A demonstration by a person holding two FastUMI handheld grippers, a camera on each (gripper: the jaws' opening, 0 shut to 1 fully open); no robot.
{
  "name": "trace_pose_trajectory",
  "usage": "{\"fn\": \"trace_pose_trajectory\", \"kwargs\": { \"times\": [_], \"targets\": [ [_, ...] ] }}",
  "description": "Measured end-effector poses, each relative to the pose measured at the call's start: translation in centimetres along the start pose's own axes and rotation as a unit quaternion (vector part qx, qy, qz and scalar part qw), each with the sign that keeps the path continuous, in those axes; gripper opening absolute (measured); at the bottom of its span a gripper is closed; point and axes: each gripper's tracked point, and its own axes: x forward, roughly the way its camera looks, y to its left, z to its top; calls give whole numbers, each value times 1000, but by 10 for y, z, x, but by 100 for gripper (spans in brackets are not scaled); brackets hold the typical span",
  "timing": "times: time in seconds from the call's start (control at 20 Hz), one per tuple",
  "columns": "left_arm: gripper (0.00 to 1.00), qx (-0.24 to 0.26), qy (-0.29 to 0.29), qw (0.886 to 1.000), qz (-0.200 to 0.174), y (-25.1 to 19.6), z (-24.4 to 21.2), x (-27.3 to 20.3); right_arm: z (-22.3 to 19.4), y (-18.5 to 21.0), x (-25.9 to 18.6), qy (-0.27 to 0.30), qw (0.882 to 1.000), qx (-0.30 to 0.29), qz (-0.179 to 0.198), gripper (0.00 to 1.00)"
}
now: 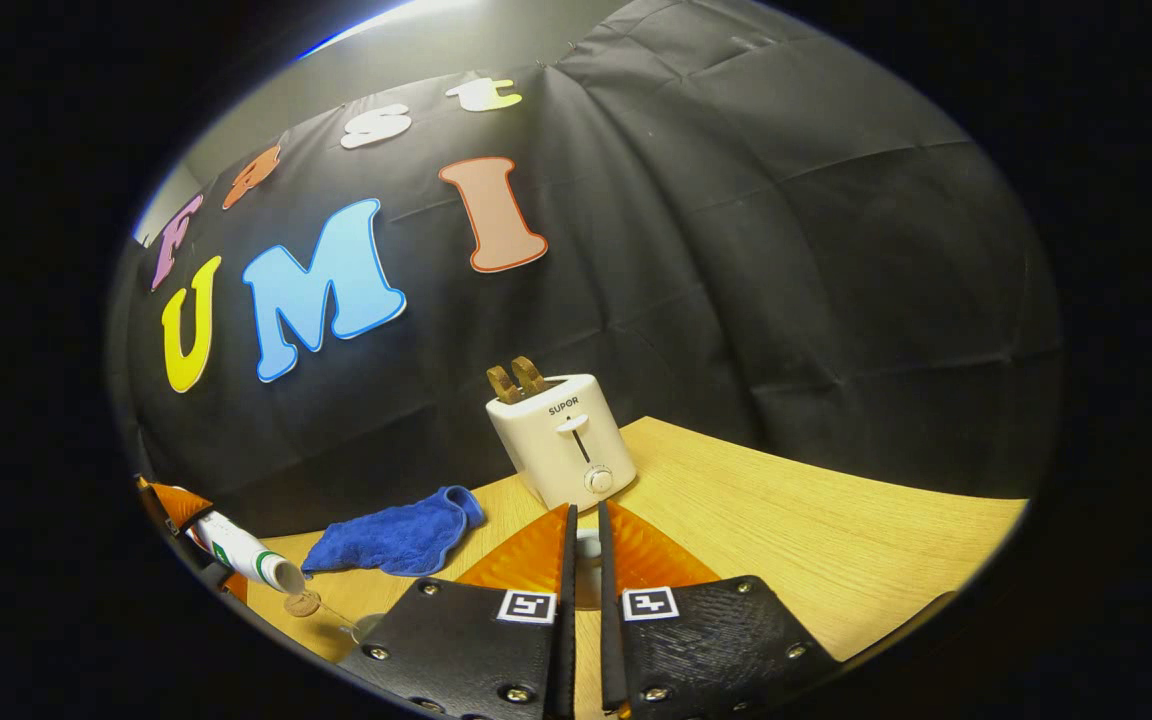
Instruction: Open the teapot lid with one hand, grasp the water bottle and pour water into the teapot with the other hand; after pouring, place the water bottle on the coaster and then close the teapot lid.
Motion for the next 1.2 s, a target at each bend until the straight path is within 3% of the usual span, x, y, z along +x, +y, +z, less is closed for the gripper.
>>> {"fn": "trace_pose_trajectory", "kwargs": {
  "times": [0.45,0.65,0.75,1.2],
  "targets": [
    [82,26,-10,1000,10,6,5,0,1,-2,0,0,1000,5,0,10],
    [76,37,-14,999,14,7,8,-1,0,-3,0,1,1000,9,0,10],
    [82,41,-16,999,14,8,10,-1,1,-3,0,2,1000,12,1,10],
    [81,56,-26,998,19,9,14,-2,-1,-5,1,3,1000,21,1,10]
  ]
}}
